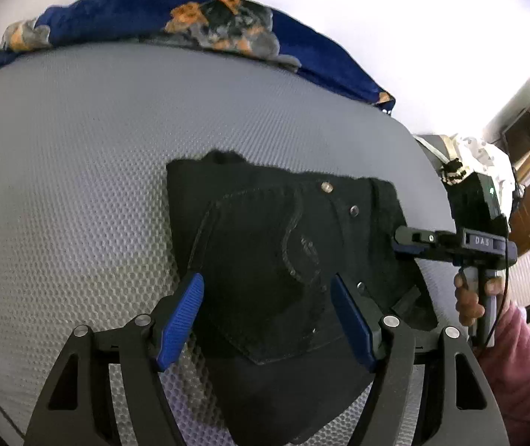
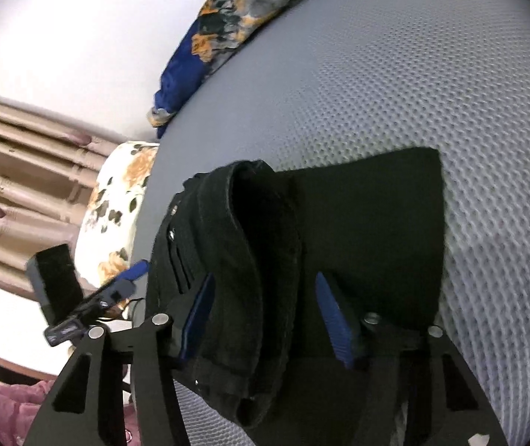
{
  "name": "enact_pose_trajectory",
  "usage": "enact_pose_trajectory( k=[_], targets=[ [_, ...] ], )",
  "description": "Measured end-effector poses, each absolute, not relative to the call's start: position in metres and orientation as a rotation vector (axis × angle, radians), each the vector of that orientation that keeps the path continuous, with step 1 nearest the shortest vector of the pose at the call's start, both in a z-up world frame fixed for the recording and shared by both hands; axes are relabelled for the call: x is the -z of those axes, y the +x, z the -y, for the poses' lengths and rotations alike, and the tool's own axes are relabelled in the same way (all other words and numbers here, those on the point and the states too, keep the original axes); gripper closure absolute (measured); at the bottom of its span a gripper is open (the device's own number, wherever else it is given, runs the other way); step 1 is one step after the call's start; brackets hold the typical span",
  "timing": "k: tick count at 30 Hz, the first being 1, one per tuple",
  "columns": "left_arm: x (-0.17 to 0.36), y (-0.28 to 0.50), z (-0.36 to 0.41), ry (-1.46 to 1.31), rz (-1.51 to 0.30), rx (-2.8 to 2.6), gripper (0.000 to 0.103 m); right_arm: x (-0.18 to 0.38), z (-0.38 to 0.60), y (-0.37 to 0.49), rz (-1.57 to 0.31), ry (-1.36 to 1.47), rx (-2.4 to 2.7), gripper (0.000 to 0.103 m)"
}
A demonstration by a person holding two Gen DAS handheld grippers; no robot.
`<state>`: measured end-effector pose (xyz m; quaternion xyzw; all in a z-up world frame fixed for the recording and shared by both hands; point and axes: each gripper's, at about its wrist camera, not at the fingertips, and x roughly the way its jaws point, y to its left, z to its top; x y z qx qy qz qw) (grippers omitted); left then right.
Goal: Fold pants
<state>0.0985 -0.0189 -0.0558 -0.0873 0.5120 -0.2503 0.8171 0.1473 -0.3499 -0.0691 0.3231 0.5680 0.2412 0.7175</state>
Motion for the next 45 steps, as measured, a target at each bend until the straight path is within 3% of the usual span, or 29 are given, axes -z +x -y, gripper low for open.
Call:
enact_pose_trajectory(
  k=[3, 13, 15, 18, 30, 38, 45],
  targets=[
    [0.056, 0.097, 0.026, -0.145, -1.083, 0.534, 0.032, 0.077, 0.346, 0.154, -1.267, 0.723, -0.567, 0.068],
    [0.068, 0.096, 0.037, -0.097, -1.082, 0.544, 0.032, 0.086, 0.336, 0.164, -1.266, 0.788, -0.596, 0.075],
    [0.069, 0.097, 0.037, -0.099, -1.081, 0.545, 0.032, 0.081, 0.333, 0.162, -1.260, 0.778, -0.569, 0.087],
    [0.064, 0.100, 0.033, -0.147, -1.074, 0.554, 0.032, 0.059, 0.329, 0.154, -1.229, 0.759, -0.533, 0.091],
    [0.030, 0.103, 0.064, -0.075, -0.961, 0.646, 0.032, -0.016, 0.341, 0.129, -1.128, 0.659, -0.320, 0.093],
    [0.044, 0.103, 0.090, -0.033, -1.013, 0.731, 0.032, 0.046, 0.403, 0.113, -1.198, 0.758, -0.065, 0.093],
    [0.088, 0.112, 0.106, 0.002, -1.135, 0.722, 0.032, 0.046, 0.399, 0.115, -1.211, 0.711, -0.044, 0.075]
  ],
)
